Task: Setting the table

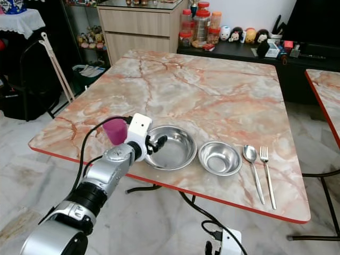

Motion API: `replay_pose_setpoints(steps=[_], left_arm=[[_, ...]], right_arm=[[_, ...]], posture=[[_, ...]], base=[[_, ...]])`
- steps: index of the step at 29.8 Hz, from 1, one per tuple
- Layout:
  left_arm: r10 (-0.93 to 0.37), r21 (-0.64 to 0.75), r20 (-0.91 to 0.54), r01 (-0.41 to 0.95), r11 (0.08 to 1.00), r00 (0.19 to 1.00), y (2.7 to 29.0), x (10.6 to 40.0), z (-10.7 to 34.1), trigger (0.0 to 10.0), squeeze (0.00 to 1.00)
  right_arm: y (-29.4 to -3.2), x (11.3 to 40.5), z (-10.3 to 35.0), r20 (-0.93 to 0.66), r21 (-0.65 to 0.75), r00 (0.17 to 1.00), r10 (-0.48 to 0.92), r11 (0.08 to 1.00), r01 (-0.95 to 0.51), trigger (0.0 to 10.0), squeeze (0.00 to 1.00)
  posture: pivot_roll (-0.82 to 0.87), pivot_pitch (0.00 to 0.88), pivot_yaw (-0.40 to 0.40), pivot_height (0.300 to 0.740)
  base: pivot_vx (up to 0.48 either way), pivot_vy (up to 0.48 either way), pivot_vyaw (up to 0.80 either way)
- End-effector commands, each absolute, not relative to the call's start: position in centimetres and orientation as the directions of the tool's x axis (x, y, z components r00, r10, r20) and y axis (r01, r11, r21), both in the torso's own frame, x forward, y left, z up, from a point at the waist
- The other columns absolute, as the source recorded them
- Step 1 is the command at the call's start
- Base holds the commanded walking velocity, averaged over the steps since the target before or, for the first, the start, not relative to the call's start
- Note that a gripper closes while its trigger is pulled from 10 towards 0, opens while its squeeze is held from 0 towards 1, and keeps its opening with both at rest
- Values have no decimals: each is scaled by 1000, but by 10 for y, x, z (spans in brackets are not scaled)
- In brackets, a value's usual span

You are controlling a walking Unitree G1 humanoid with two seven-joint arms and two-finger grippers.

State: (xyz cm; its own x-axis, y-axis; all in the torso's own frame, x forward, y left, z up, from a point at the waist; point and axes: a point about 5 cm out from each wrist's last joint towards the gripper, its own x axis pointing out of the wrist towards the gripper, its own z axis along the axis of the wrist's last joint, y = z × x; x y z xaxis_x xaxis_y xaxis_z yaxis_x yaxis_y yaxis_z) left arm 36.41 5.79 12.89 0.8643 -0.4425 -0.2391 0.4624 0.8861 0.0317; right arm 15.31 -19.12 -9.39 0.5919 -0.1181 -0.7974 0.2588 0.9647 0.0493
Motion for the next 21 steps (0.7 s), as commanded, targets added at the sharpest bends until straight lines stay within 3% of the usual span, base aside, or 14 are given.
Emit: replay_pose_setpoints(steps=[1,21], left_arm=[[-426,40,-248,449,893,870,62,367,128,10000,0],[-407,11,-297,429,903,864,75,369,113,10000,0]], right_arm=[[-192,155,-93,-796,49,593,-120,964,262,10000,0],[-194,153,-94,-797,45,591,-123,964,261,10000,0]], posture=[[2,0,8,740],[-3,0,4,740]], base=[[0,0,0],[0,0,0]])
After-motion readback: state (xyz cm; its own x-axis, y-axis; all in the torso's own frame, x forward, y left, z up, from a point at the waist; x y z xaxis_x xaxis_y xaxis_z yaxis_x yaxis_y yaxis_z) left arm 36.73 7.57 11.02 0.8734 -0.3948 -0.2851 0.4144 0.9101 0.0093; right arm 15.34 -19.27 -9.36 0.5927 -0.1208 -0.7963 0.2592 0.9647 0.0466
